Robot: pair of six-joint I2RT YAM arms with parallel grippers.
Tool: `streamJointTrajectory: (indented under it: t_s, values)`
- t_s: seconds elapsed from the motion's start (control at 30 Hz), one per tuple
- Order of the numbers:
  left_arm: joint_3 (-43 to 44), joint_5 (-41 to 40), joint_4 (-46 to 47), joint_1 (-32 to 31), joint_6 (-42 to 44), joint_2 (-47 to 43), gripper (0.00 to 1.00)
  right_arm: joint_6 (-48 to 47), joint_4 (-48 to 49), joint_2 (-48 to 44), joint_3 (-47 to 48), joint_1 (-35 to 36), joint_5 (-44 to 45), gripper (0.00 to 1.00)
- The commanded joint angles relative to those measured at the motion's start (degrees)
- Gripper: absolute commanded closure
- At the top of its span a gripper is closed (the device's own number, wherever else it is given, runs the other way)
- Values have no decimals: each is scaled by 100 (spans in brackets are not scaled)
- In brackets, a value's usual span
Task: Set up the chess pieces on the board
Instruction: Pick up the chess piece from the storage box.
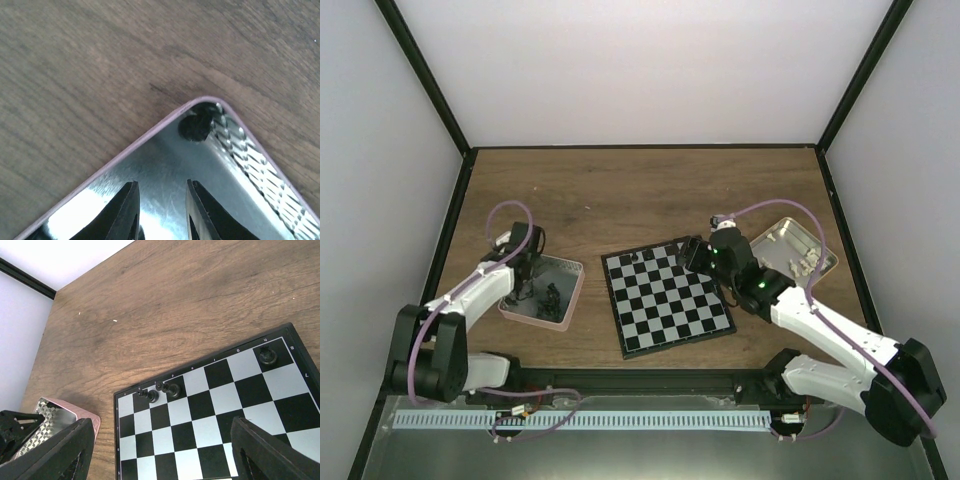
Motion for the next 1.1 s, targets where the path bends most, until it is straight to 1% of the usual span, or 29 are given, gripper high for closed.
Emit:
streamJointTrajectory:
  t_s: [0.0,0.13,0.23,0.37,0.57,0.7,0.9,1.07]
  values:
    - [306,82,487,119,235,371,71,41,79,-108,-29,-26,91,24]
    - [462,36,569,178,324,575,66,11,50,-117,-22,-25,137,24]
    - [498,81,690,220,422,685,66,-3,53,-125,-23,-24,177,24]
    - [616,49,707,322,544,915,72,-22,58,-110,5,-21,195,24]
    - [658,303,852,410,768,1136,75,-73,42,-61,66,-24,204,24]
    - [670,212,924,419,796,1210,79,-65,31,-30,102,-22,196,24]
    - [537,-21,1271,419,868,1202,83,-120,-11,-25,141,-24,219,24]
    - [288,-110,1695,423,970,1215,81,-165,-41,-12,166,-24,230,23]
